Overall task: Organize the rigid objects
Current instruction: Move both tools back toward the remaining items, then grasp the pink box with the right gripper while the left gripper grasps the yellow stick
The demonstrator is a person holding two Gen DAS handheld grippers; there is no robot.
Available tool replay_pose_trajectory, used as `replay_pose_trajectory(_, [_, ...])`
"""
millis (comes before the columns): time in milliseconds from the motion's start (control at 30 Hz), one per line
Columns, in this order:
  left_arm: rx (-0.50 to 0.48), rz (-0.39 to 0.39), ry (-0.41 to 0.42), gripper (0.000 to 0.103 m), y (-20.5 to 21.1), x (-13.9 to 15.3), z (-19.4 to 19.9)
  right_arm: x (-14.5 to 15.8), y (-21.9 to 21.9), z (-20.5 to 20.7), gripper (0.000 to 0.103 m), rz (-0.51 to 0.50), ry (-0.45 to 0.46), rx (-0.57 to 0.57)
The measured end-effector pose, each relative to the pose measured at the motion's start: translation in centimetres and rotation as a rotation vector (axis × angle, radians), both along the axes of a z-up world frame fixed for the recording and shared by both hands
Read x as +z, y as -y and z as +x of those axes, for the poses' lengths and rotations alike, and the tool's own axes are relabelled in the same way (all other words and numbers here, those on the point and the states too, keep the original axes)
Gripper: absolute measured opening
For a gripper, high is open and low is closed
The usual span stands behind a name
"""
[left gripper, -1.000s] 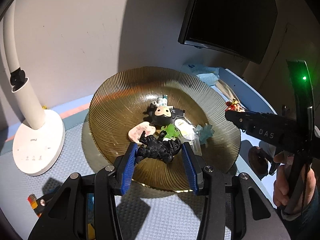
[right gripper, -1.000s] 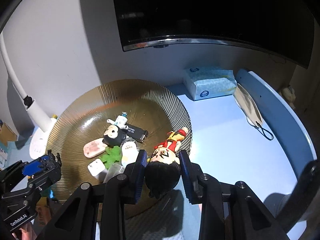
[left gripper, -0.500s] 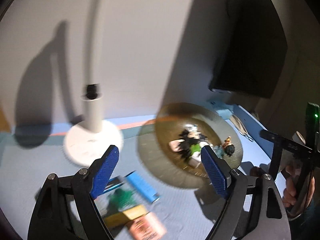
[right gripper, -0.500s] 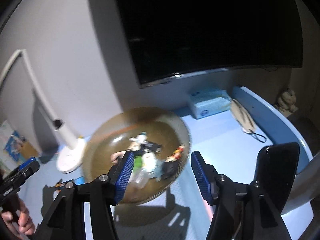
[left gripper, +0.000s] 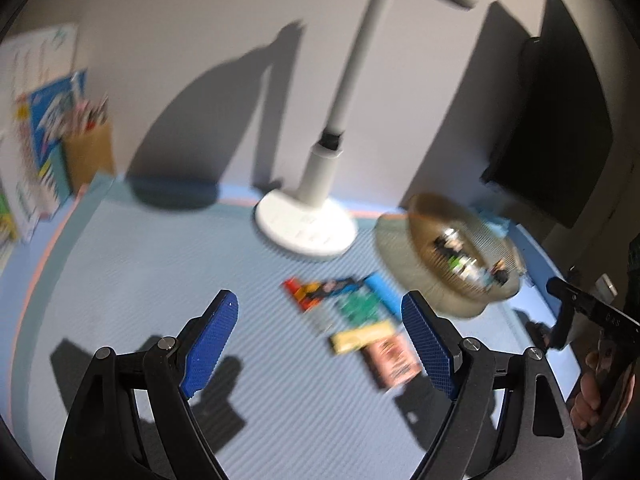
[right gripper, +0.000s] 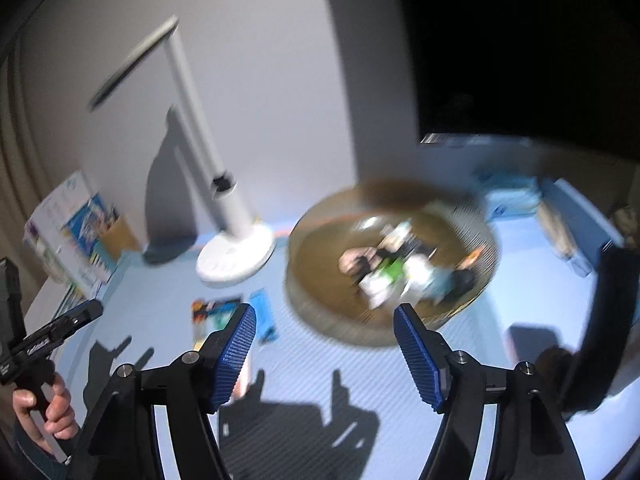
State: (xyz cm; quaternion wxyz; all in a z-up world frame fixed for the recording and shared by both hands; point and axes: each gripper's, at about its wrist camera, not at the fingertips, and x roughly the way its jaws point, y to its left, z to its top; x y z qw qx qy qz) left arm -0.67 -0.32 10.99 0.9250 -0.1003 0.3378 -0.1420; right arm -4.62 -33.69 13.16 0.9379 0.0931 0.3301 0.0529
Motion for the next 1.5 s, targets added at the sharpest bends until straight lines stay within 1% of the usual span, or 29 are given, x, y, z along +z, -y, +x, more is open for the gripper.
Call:
replay_pose_trajectory(167, [0.028, 0.023, -0.094, 0.083, -1.7, -5.0, 0.3, -5.5, -3.2, 1.0, 0.072, 0.007, -0.089, 0.049])
replay_pose_trajectory(333, [0.018, 0.084, -0.125, 0.083, -1.4, -8.5, 0.6, -9.5, -4.5, 1.9, 0.072, -0.010, -0.143, 0.074])
replay_pose_trajectory(367, [0.018, 0.085, -0.132, 0.083, -1.3, -9.1, 0.6, -10.3, -4.7, 2.1, 0.072, -0.013, -0.155, 0.078])
replay_pose_trajectory(400, [0.021, 0.087, -0.155, 0.083, -1.4, -9.5, 0.7, -10.8, -4.7, 2.2, 0.072, -0.013, -0.161, 0.080])
replay_pose_trajectory(433, [0.009, 0.071, -0.172, 0.083, -1.4, -9.6, 0.9, -11.6, -4.7, 2.3, 0.072, -0.012, -0.171, 0.079])
replay_pose_trajectory(467, [-0.005, 0.047, -0.163, 0.083, -1.5, -9.4, 0.9, -12.1, -4.8, 2.5, 0.072, -0.014, -0.194, 0.073])
replay_pose_trajectory(500, [-0.007, 0.034, -0.151, 0.083, -1.7, -9.3, 0.7, -12.2, -4.8, 2.8, 0.072, -0.018, -0.206, 0.068])
replay_pose_trajectory(567, [0.010, 0.044, -0.151, 0.083, -1.7, -9.3, 0.6, -12.1, -4.8, 2.8, 0.073, -0.026, -0.189, 0.061])
replay_pose_trajectory(633, [0.010, 0.043, -0.151, 0.083, -1.7, -9.3, 0.6, -12.2, -4.8, 2.7, 0.078, -0.026, -0.193, 0.065])
replay_pose_trajectory(700, [0.012, 0.040, -0.146, 0.083, -1.8, -9.3, 0.5, -12.1, -5.0, 2.7, 0.078, -0.034, -0.193, 0.075])
replay_pose_trajectory(833, [0.012, 0.040, -0.160, 0.083, -1.8, -9.5, 0.7, -12.1, -6.0, 2.5, 0.082, -0.078, -0.190, 0.103])
replay_pose_trajectory(1033, [0.008, 0.055, -0.150, 0.083, -1.6, -9.5, 0.6, -12.5, -7.5, 2.6, 0.083, -0.137, -0.204, 0.146])
replay_pose_trajectory(1233, [0.004, 0.067, -0.148, 0.083, -1.4, -9.5, 0.5, -12.7, -7.9, 2.7, 0.086, -0.149, -0.213, 0.162])
replay_pose_trajectory(1367, [0.002, 0.063, -0.151, 0.083, -1.4, -9.5, 0.5, -12.5, -8.2, 2.8, 0.086, -0.117, -0.230, 0.180])
replay_pose_trajectory(1500, [0.002, 0.059, -0.156, 0.083, -1.3, -9.6, 0.5, -12.5, -9.5, 3.7, 0.088, -0.009, -0.267, 0.229])
